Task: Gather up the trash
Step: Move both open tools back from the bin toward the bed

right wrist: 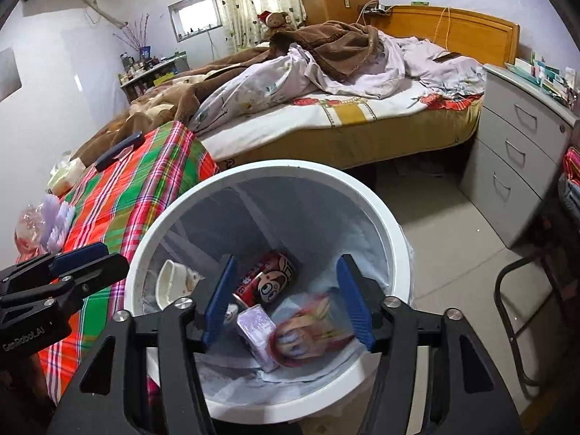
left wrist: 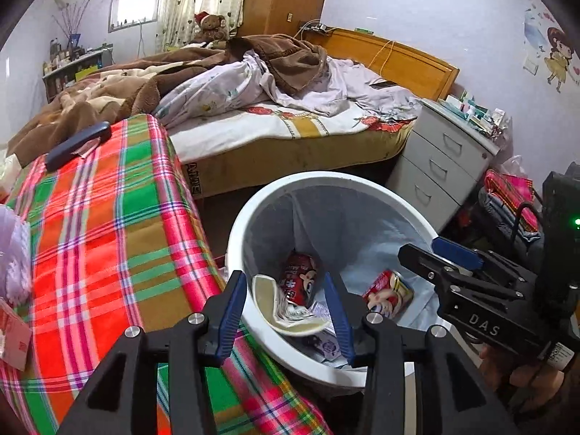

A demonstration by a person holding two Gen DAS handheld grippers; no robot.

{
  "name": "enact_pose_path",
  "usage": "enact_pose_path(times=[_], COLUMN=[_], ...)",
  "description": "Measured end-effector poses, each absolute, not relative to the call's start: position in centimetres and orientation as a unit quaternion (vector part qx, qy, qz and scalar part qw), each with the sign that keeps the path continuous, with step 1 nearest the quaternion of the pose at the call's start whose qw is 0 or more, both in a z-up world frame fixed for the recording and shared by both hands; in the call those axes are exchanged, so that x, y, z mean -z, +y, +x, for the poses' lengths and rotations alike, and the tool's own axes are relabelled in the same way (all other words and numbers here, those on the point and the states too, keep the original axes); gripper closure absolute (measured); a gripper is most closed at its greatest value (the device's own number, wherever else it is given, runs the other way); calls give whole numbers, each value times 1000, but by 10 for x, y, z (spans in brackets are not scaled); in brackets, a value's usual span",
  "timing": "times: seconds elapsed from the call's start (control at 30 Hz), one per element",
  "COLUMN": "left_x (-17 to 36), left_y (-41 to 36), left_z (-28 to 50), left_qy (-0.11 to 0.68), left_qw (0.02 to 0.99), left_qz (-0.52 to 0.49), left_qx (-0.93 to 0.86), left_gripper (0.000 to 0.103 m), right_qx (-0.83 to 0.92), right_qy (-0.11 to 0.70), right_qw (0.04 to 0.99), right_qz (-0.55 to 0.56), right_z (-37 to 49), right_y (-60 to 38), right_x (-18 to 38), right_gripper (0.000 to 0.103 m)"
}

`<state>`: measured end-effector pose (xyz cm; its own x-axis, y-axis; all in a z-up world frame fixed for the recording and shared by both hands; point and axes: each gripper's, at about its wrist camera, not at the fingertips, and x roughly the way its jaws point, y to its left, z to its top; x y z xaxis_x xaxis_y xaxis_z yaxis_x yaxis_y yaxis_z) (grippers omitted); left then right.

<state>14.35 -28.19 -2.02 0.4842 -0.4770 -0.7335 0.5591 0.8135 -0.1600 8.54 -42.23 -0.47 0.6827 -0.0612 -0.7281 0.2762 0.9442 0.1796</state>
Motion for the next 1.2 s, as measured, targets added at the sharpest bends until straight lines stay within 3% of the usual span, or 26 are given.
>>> enact_pose_path(times=[1.07,1.2], left_x=[-20,-20], left_y=[-130,-99], left_z=[108,107], left_qy=[353,353], left_qw=[920,924], left_qz=[2,-18], left_qx=[168,146], left_gripper=[56,47], right_qx=[-2,-21], right_qy=[325,324], right_qw=[941,941], right_qz=[98,94], right_z=[95,101], right_y=[-337,-321], right_x=[-36,-37], right_gripper=[38,37])
